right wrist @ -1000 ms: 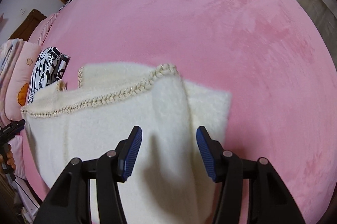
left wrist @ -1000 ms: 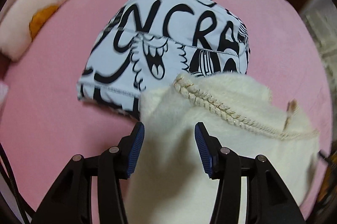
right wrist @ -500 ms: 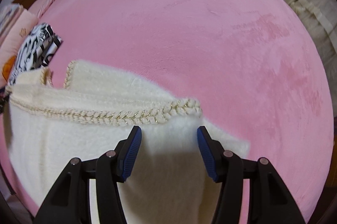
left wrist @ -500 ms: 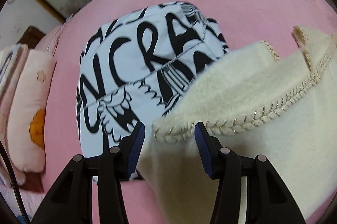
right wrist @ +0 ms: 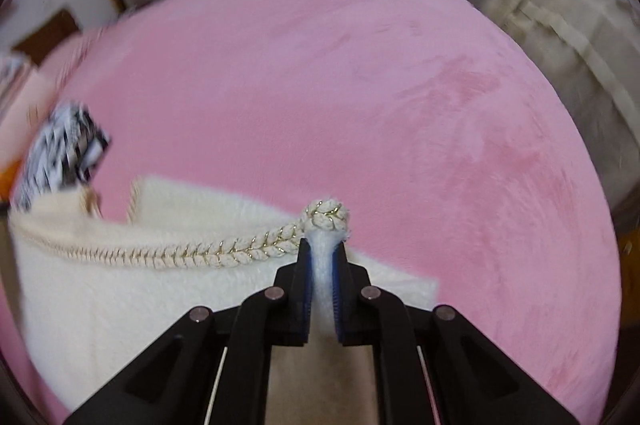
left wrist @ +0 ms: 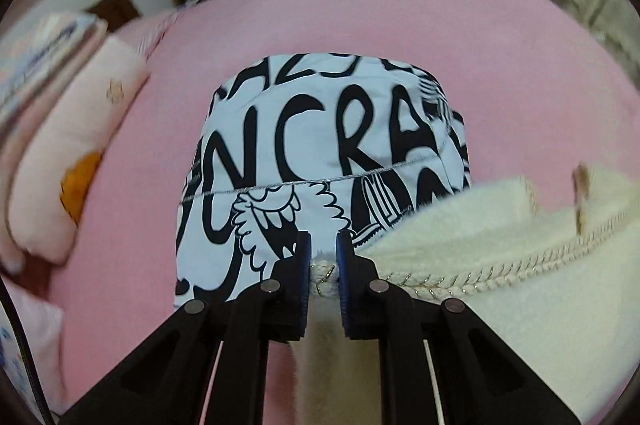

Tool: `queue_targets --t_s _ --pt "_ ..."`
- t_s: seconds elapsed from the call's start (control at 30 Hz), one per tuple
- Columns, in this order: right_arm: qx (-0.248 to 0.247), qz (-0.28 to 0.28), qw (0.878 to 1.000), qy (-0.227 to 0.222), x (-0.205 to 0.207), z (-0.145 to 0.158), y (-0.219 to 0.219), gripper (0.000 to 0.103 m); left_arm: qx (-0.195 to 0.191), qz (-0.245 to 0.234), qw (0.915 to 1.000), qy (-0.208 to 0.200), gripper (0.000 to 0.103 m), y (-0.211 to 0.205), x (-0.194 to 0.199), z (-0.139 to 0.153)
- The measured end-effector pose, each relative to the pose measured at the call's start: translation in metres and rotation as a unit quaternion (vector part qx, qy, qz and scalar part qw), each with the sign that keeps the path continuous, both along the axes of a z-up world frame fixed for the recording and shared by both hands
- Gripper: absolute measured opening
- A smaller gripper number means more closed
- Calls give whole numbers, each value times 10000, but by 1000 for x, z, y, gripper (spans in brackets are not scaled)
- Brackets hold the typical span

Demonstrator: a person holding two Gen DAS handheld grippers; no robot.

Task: Fold large clothes

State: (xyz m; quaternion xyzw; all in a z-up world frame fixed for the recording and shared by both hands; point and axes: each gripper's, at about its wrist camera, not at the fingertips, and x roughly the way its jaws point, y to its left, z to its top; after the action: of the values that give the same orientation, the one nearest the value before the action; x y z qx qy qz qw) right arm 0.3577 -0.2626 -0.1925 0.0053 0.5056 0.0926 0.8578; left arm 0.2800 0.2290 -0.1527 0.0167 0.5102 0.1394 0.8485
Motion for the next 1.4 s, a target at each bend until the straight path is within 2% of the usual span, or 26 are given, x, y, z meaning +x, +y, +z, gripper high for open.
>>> queue_targets --t_s 0.1,0.23,0.3,0.37,0.47,0.53,0.63,0.73,0.8,0.87,0.93,1.07,1.17,1.2,1.27,1.4 --pt "99 -215 9997 31 5 1 -6 7 -262 271 9993 23 10 8 9 -4" --pt "27 -575 9978 333 18 -26 -9 7 -630 790 9948 150 10 14 18 -27" --pt "-36 -729 9957 577 26 -48 -9 7 -625 951 9930 303 10 18 25 -47" --pt "-161 -772 9949 625 32 -62 -3 7 -589 1013 9925 353 10 19 29 -59" --pt "-286 -845 9938 665 36 -75 2 7 -629 1124 9909 404 10 24 31 -76" --pt "-436 -831 9938 604 34 -75 8 8 -567 1034 9923 385 10 22 29 -78" --pt "-770 -681 9933 524 28 -65 19 13 -467 741 9954 378 12 17 26 -74" --pt "-849 -561 9938 450 18 -45 24 23 -483 566 9963 429 24 13 21 -58" --pt "-925 -393 9945 288 6 -27 33 28 -283 494 9974 452 42 7 15 -41" --pt "-942 -240 9952 93 -10 -5 45 31 -171 441 9979 444 54 0 6 -26" --pt "-749 -124 9971 -70 -29 17 52 36 -174 328 9987 356 55 -9 -7 -8" --pt "-247 39 9992 -307 -68 50 77 37 -424 311 9984 222 56 -32 -36 21" --pt "256 260 9987 -357 -96 58 99 37 -867 368 9956 40 57 -51 -60 40" --pt "307 364 9981 -380 -106 57 110 37 -1039 434 9936 -86 61 -62 -72 43" --pt "232 585 9972 -414 -127 51 136 37 -1194 528 9913 -156 66 -79 -88 41" --pt "248 964 9944 -344 -165 33 174 37 -1635 613 9846 -93 66 -116 -124 12"
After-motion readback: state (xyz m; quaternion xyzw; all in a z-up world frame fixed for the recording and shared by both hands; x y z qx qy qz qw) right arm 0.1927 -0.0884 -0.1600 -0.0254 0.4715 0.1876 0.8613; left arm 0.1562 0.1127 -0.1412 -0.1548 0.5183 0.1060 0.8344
